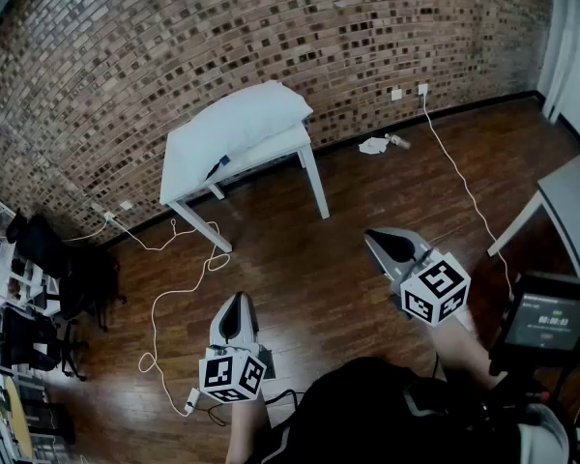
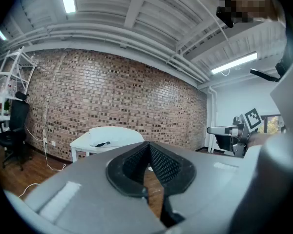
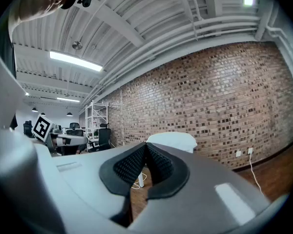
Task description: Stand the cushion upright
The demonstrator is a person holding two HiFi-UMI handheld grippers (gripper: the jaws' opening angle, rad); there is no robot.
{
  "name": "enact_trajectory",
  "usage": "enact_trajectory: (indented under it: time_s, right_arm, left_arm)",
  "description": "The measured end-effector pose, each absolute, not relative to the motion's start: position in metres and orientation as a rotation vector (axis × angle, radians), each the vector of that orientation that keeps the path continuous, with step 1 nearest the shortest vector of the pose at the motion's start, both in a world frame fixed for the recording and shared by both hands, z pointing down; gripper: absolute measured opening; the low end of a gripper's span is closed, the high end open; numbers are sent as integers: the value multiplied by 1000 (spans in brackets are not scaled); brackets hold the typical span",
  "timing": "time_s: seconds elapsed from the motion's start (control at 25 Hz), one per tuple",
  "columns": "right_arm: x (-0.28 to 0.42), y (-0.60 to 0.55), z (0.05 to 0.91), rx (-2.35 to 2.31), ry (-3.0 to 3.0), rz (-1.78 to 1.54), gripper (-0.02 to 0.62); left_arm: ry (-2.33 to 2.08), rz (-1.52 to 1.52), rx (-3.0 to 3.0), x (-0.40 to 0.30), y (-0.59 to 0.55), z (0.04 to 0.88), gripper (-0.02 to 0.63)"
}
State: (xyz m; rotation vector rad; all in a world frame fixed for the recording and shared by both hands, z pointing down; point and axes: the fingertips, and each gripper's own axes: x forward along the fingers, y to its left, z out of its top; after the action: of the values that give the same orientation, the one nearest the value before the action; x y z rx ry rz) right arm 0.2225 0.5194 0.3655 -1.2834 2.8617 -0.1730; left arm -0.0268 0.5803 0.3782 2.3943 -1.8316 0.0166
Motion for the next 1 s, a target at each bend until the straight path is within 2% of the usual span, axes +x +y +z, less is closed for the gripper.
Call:
enact_trajectory:
  time_s: [0.44, 1.0]
  right_arm:
    - [263, 509, 371, -1281, 2851, -203, 6]
    - [232, 420, 384, -1428, 2825, -212, 6]
  left_arm:
    - [-1870, 65, 2384, -2, 567, 374, 3]
    - [-1763, 23, 2433, -46, 456, 387, 3]
